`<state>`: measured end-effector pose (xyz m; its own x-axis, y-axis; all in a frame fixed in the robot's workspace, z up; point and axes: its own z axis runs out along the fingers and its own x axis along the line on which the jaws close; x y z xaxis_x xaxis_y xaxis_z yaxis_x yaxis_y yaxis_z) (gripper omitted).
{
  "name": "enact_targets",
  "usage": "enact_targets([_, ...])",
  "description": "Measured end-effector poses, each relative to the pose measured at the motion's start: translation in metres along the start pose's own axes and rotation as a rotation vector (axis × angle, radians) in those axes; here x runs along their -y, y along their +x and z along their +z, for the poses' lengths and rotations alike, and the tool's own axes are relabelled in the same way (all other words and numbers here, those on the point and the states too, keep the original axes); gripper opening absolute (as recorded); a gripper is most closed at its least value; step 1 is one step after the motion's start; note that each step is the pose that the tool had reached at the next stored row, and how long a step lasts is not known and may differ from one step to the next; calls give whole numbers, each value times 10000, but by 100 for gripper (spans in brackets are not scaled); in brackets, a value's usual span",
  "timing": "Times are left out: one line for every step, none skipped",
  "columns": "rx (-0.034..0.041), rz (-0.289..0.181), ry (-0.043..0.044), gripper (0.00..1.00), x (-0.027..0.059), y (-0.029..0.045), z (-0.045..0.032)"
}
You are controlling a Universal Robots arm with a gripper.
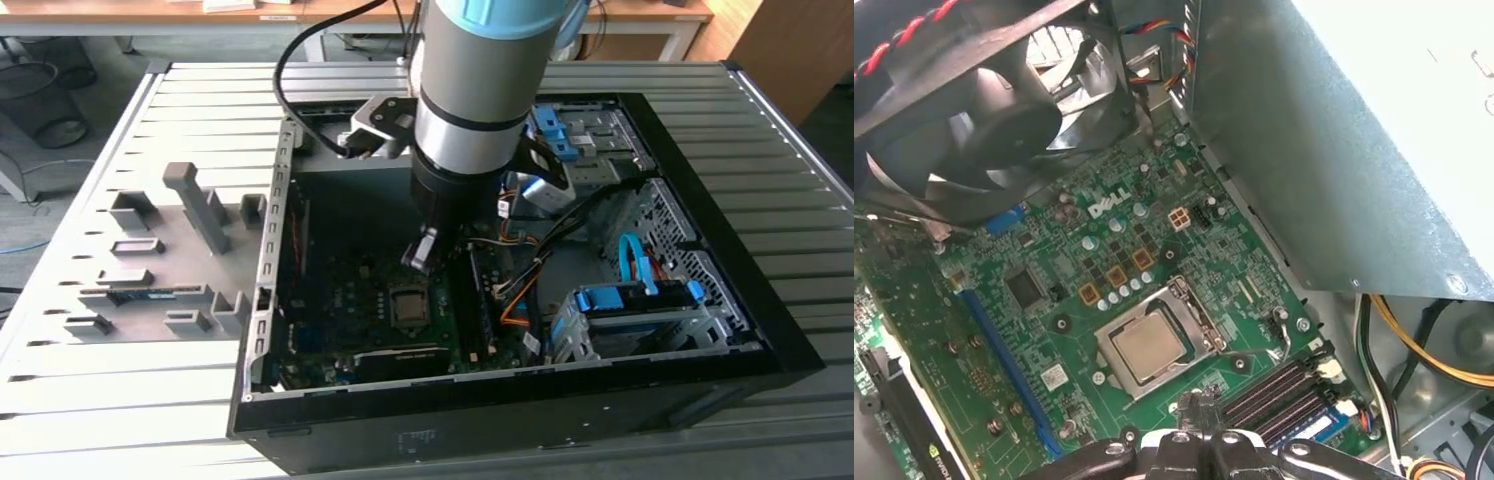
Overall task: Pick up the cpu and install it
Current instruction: 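Install the first cpu locking lever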
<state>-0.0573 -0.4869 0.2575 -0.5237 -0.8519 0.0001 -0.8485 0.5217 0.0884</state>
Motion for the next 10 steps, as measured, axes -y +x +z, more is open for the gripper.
enact_targets([-4, 1, -7, 10, 25, -16, -1])
enact_targets([-12, 2, -17, 10, 56, -40, -2])
enact_targets([-19, 3, -31, 10, 77, -71, 1])
enact_targets([-22, 4, -35, 10, 82, -100, 3])
enact_targets([-22, 3, -36, 10, 78, -129, 5])
enact_targets([-23, 4, -36, 10, 71, -158, 6])
enact_targets([-22, 5, -37, 10, 61, -187, 7])
enact_targets([-20, 4, -38, 10, 45, -218, 8])
enact_targets([-19, 2, -38, 10, 25, -252, 11])
enact_targets([-20, 4, -38, 10, 1, -291, 12])
